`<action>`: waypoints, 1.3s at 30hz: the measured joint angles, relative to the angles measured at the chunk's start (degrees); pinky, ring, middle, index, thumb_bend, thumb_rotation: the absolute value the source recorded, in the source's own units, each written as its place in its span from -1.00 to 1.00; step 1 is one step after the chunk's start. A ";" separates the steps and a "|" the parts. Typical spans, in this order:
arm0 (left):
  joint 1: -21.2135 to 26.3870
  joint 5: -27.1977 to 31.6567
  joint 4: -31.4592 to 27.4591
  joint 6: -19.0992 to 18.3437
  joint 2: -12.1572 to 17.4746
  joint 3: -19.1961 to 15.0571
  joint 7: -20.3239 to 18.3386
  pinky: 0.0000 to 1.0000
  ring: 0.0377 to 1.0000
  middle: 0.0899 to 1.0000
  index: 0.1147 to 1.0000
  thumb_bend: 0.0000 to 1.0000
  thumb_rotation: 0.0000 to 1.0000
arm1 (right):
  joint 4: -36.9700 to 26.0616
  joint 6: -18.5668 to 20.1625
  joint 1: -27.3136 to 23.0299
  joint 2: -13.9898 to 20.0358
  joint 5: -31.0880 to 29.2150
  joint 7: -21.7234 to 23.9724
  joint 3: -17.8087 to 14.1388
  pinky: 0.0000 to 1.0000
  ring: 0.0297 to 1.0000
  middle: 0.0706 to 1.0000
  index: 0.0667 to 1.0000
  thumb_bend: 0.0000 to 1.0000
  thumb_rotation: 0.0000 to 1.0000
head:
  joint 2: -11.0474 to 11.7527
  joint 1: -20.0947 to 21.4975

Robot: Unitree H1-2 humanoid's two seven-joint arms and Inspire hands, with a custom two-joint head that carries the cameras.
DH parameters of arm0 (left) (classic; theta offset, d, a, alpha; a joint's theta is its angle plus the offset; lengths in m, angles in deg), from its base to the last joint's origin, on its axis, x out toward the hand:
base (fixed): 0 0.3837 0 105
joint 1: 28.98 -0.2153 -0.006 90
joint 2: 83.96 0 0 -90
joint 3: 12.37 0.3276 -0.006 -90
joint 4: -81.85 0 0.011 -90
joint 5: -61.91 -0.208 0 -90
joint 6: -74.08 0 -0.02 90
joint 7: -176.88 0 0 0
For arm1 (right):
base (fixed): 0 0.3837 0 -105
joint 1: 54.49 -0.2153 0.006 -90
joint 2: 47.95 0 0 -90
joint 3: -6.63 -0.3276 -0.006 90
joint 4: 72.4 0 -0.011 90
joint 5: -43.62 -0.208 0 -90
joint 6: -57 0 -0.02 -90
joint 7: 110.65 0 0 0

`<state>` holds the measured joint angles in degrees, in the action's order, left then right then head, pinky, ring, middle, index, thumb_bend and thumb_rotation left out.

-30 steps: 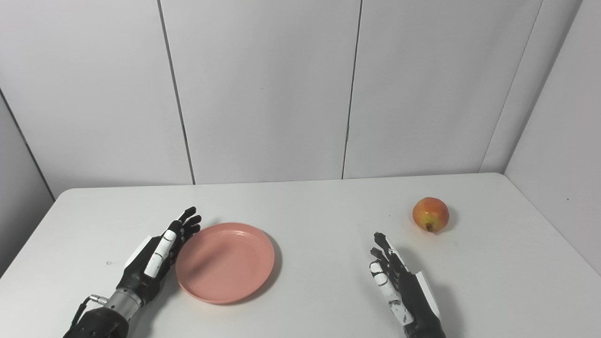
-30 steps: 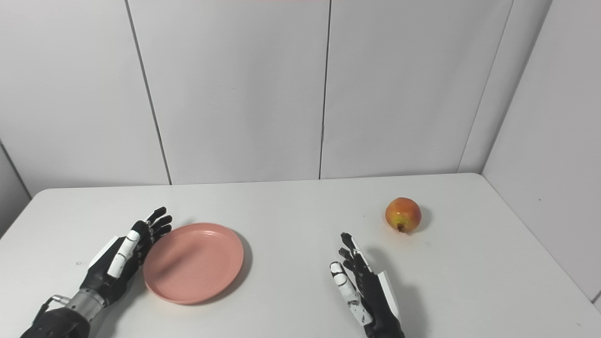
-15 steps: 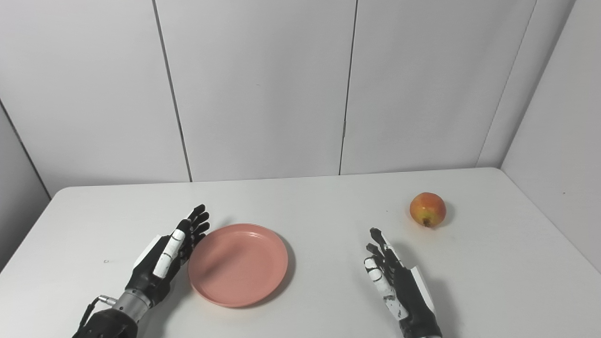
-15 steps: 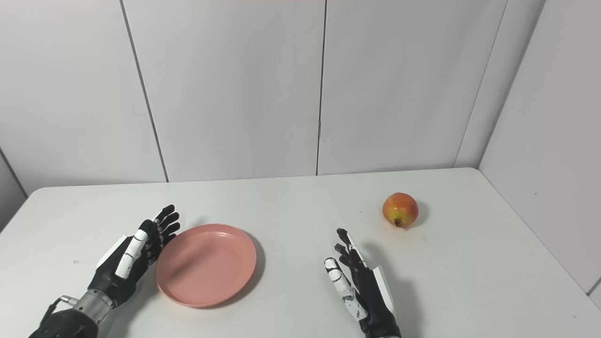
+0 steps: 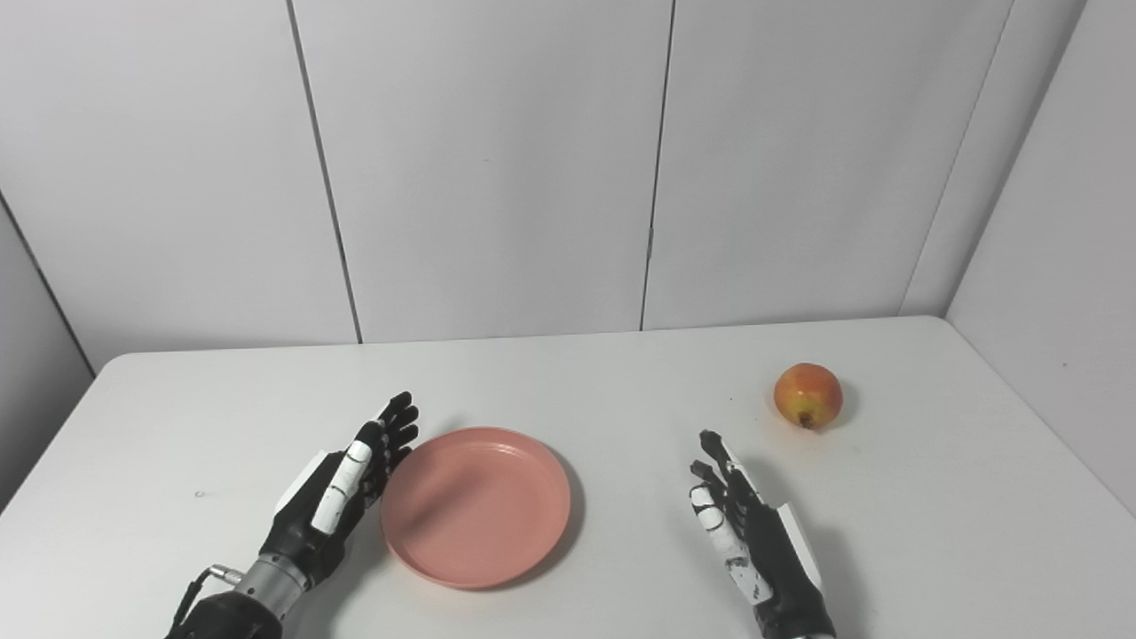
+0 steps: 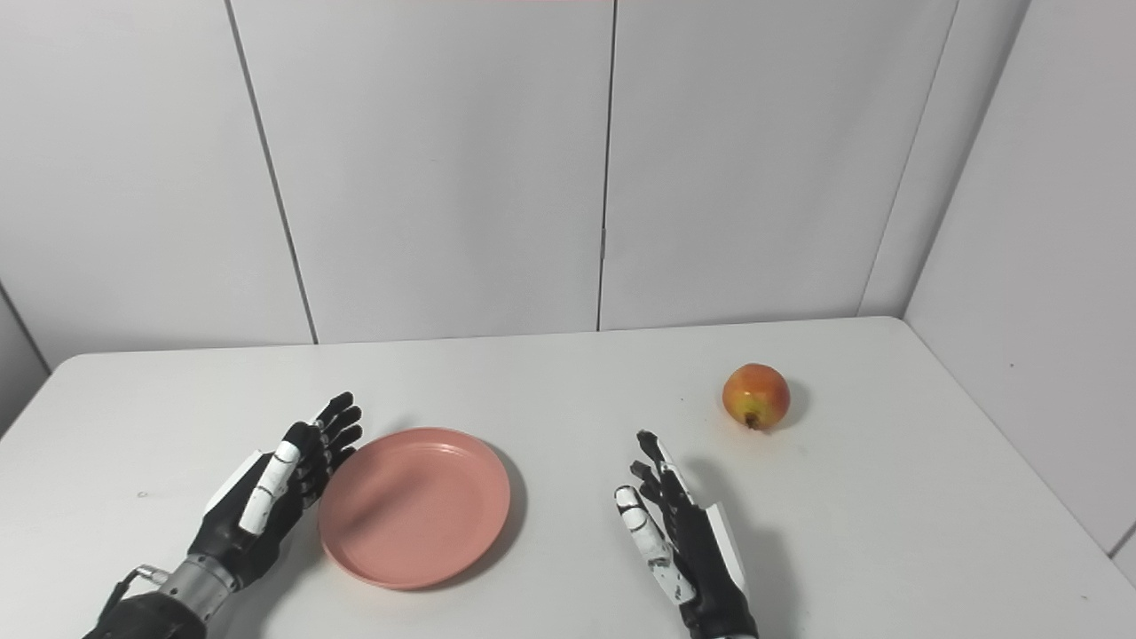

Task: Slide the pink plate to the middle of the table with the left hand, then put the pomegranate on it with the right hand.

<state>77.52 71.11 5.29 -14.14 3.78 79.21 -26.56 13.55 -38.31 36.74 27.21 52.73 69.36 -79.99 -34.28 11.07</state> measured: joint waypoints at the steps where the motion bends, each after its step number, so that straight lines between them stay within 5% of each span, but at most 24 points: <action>1: -0.21 0.12 -0.29 -0.01 -0.02 0.14 -0.01 1.00 1.00 1.00 1.00 0.36 1.00 | 0.00 0.00 0.00 0.01 0.00 0.00 0.00 0.85 0.82 0.91 0.87 0.23 0.77 | 0.00 0.00; 29: -1.83 -1.94 -2.57 -0.15 -2.02 3.86 0.77 0.95 0.98 1.00 1.00 0.39 1.00 | -0.12 0.01 0.04 0.57 -1.14 0.05 -0.07 0.83 0.82 0.90 0.87 0.21 0.71 | -2.20 -0.97; 39: -1.93 -2.40 -1.10 1.69 -4.24 3.49 3.17 0.97 0.98 1.00 1.00 0.43 1.00 | -0.40 0.06 0.21 1.47 -3.51 1.01 -0.28 0.85 0.83 0.86 0.90 0.23 0.70 | -2.81 -6.41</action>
<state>75.59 68.70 4.19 -12.45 -0.47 82.70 -23.38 13.15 -38.25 36.96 28.69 49.22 70.38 -80.27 -37.09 4.67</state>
